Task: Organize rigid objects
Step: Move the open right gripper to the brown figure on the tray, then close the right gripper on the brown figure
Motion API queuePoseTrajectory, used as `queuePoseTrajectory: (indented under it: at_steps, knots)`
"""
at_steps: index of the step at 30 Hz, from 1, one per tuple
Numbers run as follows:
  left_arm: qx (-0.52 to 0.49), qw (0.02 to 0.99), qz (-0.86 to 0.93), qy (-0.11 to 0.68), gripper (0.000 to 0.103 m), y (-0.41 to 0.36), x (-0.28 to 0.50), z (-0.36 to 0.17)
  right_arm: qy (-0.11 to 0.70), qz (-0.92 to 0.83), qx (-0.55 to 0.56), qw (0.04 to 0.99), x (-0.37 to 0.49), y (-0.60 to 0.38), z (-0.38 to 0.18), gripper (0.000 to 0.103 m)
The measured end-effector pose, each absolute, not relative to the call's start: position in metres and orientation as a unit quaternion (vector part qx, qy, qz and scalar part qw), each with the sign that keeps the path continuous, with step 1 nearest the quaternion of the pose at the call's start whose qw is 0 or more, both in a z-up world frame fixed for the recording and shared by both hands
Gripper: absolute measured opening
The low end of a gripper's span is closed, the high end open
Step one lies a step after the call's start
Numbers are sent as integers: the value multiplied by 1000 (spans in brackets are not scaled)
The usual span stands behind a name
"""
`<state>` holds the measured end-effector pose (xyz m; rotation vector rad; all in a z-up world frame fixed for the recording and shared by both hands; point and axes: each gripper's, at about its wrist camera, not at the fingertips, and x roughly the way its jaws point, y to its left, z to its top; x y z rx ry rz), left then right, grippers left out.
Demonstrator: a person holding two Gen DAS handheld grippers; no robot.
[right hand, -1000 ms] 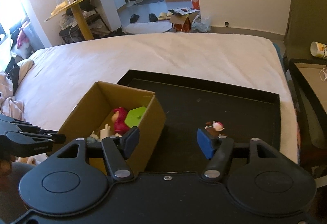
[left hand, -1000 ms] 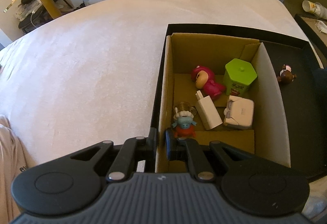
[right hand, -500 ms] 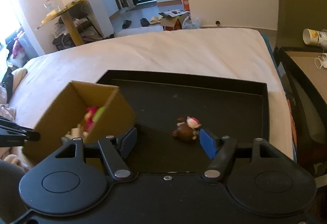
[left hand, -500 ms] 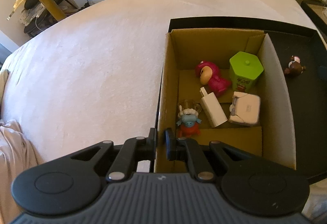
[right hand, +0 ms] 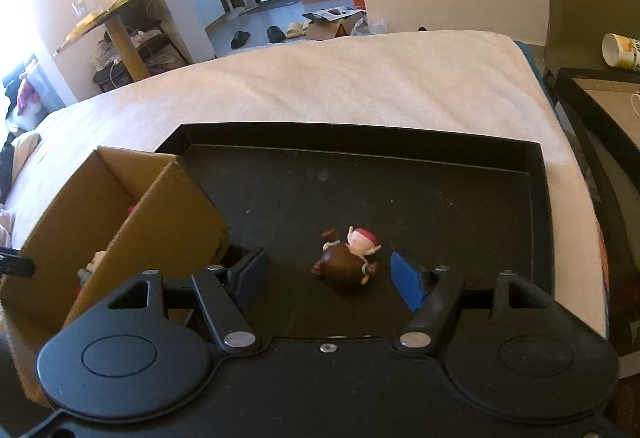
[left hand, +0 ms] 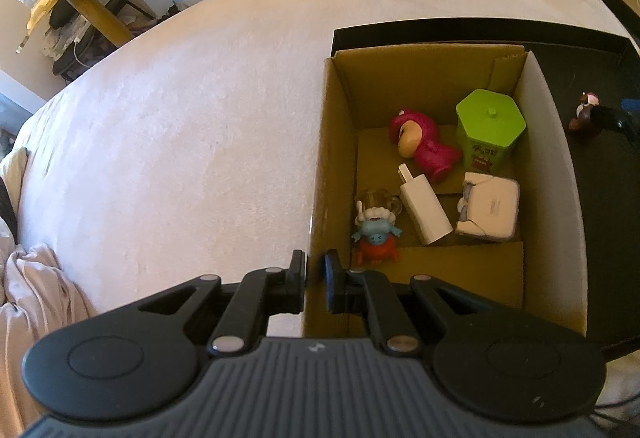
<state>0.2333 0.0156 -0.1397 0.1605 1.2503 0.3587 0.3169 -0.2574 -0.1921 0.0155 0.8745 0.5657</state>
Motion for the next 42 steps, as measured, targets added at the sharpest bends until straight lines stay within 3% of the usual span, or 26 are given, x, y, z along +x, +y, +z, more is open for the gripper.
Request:
queuePoseTrajectory:
  at_steps: [9,12,16,22,26,31,36,39,41,42]
  knots:
    - [83,790,168,583,9,14,235,-141,427,255,19,868,330,-261,-209,63]
    - [86,790,168,583,9,13,235,-141,425,246,18,871,331,-261,-212,55]
    - [88,791,170,581,9,13,234,-141,427,254,29,867,331,-261,-213,36]
    - [93,793,167,579,9,11,233,-140,427,262,30,865,325,-265,-207,30]
    - [90,793,169,578,9,12,232,-140,423,266,42,865,321,-270,-198,9]
    - [83,794,169,578,9,14,231,-139,443,255,40,859,322,-269,-203,9]
    - [83,796,168,575,9,14,230,-138,446,249,77,856,326,-277,-203,19]
    - [84,796,167,575,9,14,230,-138,445,251,89,855,327,-281,-203,36]
    - [84,796,169,576,9,14,231,-139,442,251,95,856,329,-282,-203,53]
    - [85,795,169,576,9,14,231,-139,441,251,99,856,330,-282,-204,55]
